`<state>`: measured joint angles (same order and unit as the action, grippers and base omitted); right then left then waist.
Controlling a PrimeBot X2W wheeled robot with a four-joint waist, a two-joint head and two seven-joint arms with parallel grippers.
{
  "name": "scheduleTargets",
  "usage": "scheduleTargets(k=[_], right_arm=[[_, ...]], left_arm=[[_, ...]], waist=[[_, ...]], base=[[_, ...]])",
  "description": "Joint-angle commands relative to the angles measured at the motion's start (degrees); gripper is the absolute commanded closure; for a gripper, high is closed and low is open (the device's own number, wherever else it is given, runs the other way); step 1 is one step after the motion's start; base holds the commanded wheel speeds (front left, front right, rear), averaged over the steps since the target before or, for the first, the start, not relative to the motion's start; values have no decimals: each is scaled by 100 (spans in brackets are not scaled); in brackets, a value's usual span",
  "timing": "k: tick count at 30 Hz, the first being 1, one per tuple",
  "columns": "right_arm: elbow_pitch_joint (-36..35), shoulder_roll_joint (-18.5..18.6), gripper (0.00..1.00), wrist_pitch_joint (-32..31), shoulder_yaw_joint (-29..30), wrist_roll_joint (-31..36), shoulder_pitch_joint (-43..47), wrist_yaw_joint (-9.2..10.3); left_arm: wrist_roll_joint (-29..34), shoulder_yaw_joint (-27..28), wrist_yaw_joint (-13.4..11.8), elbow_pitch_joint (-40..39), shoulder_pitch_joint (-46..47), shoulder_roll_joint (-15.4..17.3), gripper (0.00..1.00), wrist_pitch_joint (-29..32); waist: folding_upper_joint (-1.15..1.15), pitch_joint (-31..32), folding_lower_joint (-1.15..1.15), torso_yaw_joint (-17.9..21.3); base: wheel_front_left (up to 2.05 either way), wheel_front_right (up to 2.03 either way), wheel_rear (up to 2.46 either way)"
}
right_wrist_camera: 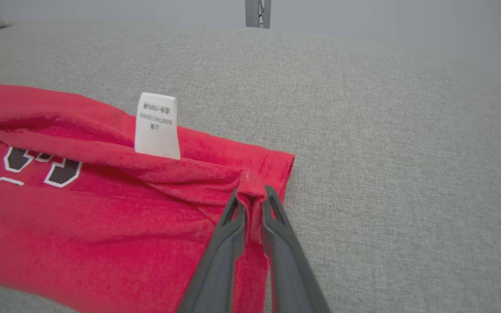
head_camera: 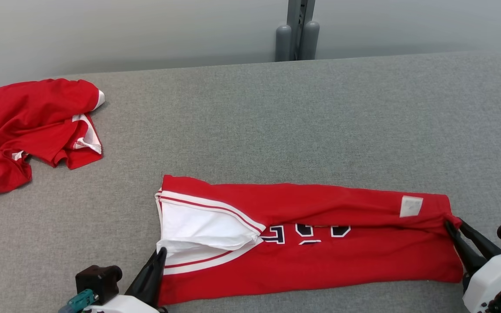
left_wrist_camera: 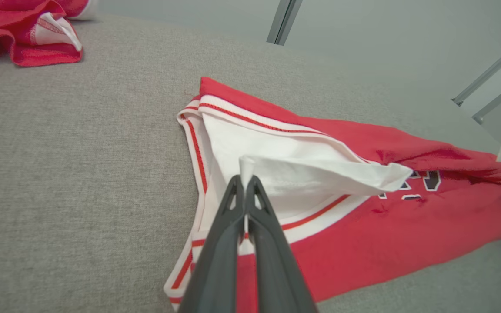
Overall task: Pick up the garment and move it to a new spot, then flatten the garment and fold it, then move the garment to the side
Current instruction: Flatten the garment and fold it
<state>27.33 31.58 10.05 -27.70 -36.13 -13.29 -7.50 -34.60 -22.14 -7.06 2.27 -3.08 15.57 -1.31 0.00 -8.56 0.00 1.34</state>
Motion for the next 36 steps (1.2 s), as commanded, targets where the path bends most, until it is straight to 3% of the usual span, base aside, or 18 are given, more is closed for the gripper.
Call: scheduleTargets(k=[1,2,3,4,5,6,7,27,36], right_arm=[[34,-68,41,85,144,173,145,0],[34,-68,41,85,144,173,145,0],[39,-101,0,102,197,243,198,0],[41,-134,0,142,264,287,244,0],[37,-169,0,163,325,333,293,0],[19,-206,0,192,381,363,353,0],[0,-237,0,218,445,375,414,0],[-739,-474,0,74,2209,602,1385,0],[-400,-939,0,-503,2154,645,805,0]], left_arm=[[-51,41,16,123,-50,4,100,-65],[-51,41,16,123,-50,4,100,-65],[-73,41,25,173,-73,-1,100,-71],[-92,55,31,218,-96,-4,100,-83],[-102,65,30,252,-109,5,81,-109],[-106,74,28,287,-117,16,51,-132],[-119,87,25,318,-122,18,0,-157],[151,88,-126,157,134,-3,0,-623],[223,-55,-101,329,467,-236,0,-796]], waist=[[0,12,0,2],[0,12,0,2],[0,14,0,4],[0,16,0,4],[0,19,0,6],[0,22,0,7],[0,23,0,10],[0,269,0,34],[0,318,0,-136]], base=[[0,0,0],[0,0,0],[0,0,0],[0,0,0],[0,0,0],[0,0,0],[0,0,0],[0,0,0],[0,0,0]])
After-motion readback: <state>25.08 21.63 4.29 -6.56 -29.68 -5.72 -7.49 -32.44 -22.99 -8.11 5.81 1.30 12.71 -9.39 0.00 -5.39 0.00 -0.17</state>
